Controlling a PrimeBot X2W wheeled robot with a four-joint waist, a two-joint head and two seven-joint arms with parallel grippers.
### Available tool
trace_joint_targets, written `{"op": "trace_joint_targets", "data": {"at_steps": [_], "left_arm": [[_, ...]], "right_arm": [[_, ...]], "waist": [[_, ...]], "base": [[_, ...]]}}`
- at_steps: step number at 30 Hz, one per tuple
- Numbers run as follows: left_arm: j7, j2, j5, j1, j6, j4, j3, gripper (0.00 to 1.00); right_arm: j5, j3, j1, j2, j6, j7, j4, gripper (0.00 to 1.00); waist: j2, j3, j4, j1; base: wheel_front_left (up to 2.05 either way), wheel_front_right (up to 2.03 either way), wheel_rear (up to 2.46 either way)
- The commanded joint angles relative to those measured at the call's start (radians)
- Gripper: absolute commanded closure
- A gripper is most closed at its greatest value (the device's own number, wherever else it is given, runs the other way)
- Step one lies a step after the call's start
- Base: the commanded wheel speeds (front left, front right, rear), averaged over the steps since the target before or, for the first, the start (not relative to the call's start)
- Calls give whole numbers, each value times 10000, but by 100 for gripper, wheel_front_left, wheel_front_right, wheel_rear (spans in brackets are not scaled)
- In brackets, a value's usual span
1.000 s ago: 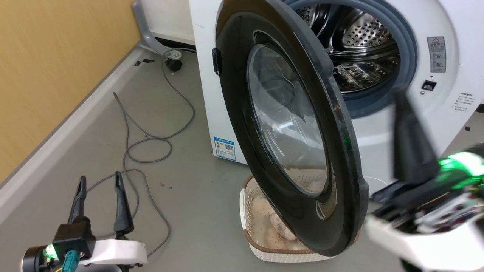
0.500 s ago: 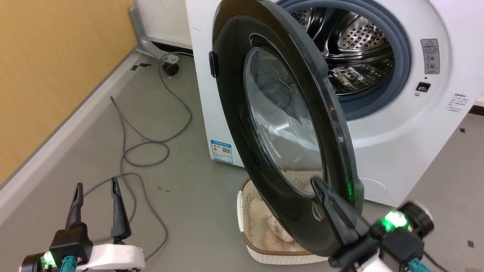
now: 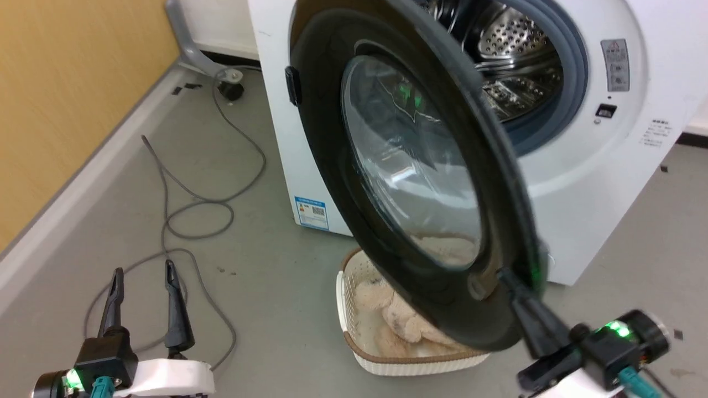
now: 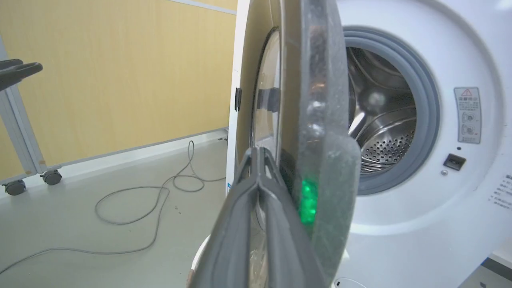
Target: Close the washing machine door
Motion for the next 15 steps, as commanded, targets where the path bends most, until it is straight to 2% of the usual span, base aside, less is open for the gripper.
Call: {"op": "trace_joint_targets", "data": {"at_steps": [1, 7, 15], "left_arm": [[-43, -55, 58, -52, -46, -41, 21, 0], [-43, -209, 183, -321, -182, -108, -91, 0], [-43, -378, 189, -876, -214, -159, -330, 0]], "right_arm": [[-37, -155, -180, -89, -17, -34, 73, 100], [-145, -934, -850, -193, -17, -34, 574, 100], [-373, -1838, -2407, -660, -17, -34, 1515, 100]], "waist": [[0, 97, -36, 0], [0, 609, -67, 0], [0, 1706, -92, 0]], "base": [[0, 0, 0], [0, 0, 0], [0, 0, 0]]}}
